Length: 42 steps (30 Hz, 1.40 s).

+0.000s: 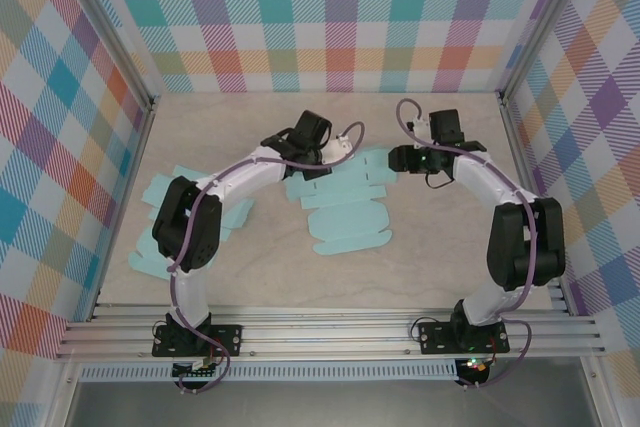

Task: Fold the paper box

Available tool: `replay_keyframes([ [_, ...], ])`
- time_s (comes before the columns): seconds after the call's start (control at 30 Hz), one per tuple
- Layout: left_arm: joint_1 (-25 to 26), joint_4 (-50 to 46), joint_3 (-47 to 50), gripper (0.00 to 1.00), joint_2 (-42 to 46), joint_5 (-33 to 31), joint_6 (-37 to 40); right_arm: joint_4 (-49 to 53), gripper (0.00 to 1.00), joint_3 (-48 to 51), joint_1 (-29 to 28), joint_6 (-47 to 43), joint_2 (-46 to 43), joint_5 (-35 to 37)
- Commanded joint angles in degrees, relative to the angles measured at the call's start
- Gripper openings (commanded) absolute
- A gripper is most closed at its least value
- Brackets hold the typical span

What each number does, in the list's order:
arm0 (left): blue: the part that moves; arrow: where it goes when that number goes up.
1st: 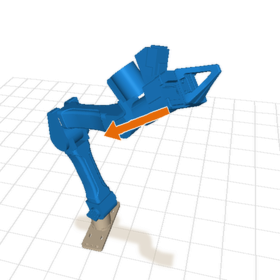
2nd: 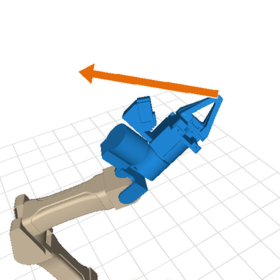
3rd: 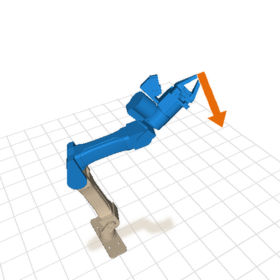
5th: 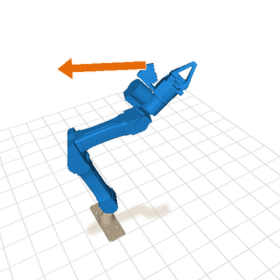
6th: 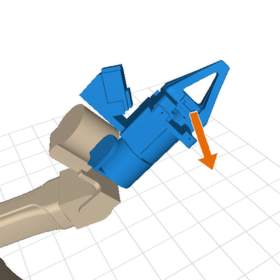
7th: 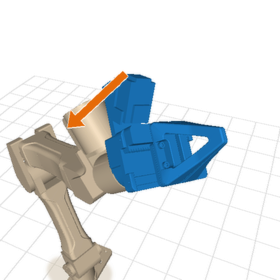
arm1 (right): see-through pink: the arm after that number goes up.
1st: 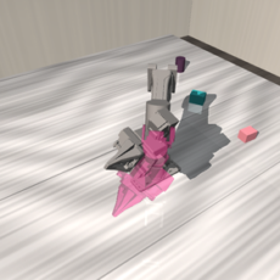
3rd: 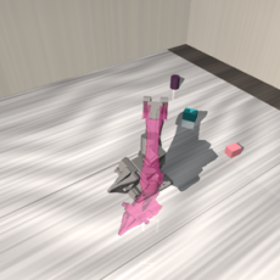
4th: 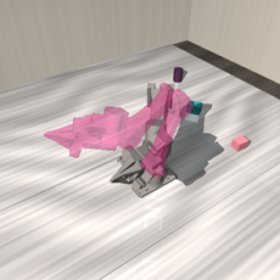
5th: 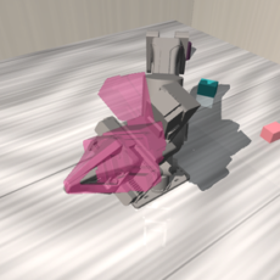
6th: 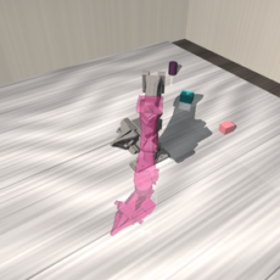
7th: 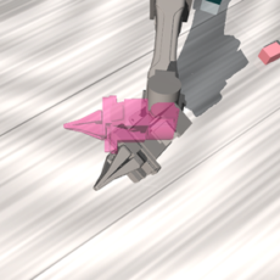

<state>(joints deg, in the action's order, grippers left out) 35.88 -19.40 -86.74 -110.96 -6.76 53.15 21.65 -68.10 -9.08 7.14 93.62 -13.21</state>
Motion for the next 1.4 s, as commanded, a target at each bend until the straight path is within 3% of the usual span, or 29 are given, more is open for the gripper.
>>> replay_keyframes([
  [0.0, 1.53, 11.79, 4.74, 0.0, 0.74, -7.05, 1.23, 0.63, 0.57, -3.79, 0.88, 9.49, -3.42, 0.29],
  [0.27, 2.85, 28.4, 13.34, 0.0, 2.11, -10.63, 5.05, -1.13, 0.56, -12.83, 0.91, 18.78, 3.48, -12.56],
  [0.4, 3.12, 31.14, 14.12, 0.0, 1.23, -11.89, 6.31, -1.53, 0.54, -16.93, 0.55, 21.32, 8.94, -16.1],
  [0.77, 3.55, 33.9, 14.84, 0.0, 0.83, -12.96, 6.61, 0.4, 0.52, -23.0, -2.13, 21.28, 17.87, -17.91],
  [1.2, 4.11, 37.25, 14.36, 0.0, 0.25, -15.44, 6.03, 3.08, 0.38, -21.28, -3.1, 19.84, 17.21, -18.9],
  [1.37, 4.46, 37.76, 14.43, 0.0, 0.21, -15.21, 5.86, -1.3, 0.38, -17.38, -3.72, 22.0, 15.69, -20.96],
])
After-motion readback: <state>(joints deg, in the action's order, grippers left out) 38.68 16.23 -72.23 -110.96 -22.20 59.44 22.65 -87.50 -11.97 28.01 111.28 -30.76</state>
